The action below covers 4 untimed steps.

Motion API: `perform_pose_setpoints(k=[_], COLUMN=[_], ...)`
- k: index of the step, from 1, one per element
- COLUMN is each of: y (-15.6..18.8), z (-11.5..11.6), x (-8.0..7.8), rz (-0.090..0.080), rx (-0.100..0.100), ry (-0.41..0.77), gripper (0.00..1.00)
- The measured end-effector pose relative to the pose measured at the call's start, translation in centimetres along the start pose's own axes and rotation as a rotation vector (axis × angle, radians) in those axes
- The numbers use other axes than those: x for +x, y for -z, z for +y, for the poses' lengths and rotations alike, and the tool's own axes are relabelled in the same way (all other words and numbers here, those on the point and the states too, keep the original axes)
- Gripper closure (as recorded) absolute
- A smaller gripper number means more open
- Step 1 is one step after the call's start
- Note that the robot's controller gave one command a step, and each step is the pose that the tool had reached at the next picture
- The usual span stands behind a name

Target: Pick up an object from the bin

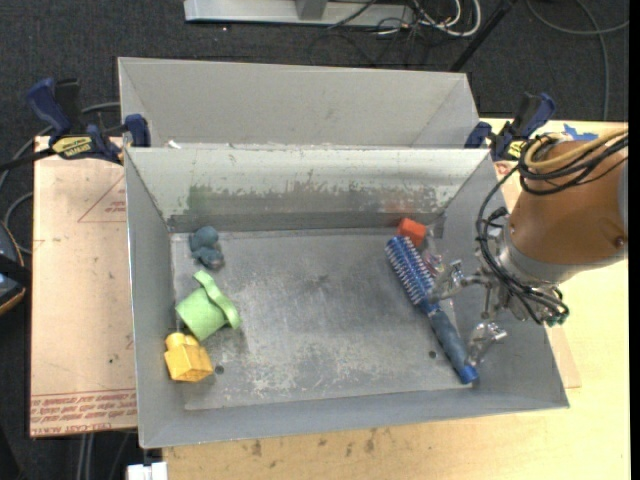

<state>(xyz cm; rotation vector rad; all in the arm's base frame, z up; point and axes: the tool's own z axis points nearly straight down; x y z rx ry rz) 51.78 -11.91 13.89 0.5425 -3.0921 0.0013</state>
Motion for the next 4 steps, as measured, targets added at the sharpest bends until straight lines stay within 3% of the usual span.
perform_pose_setpoints(k=[1, 2, 3, 4], y=[-6.6, -6.4, 3.5, 23.3], z=[-2.5, -2.8, -0.2, -1.2], x=[-0.3, -0.4, 1.3, 1.2], rz=[-0.009, -0.013, -0.006, -0.009], rx=[-0.016, -0.005, 0.0, 0.008], ry=[0.339, 0.35, 0.726, 0.734], gripper=[0.0, 1.0, 1.0, 1.0])
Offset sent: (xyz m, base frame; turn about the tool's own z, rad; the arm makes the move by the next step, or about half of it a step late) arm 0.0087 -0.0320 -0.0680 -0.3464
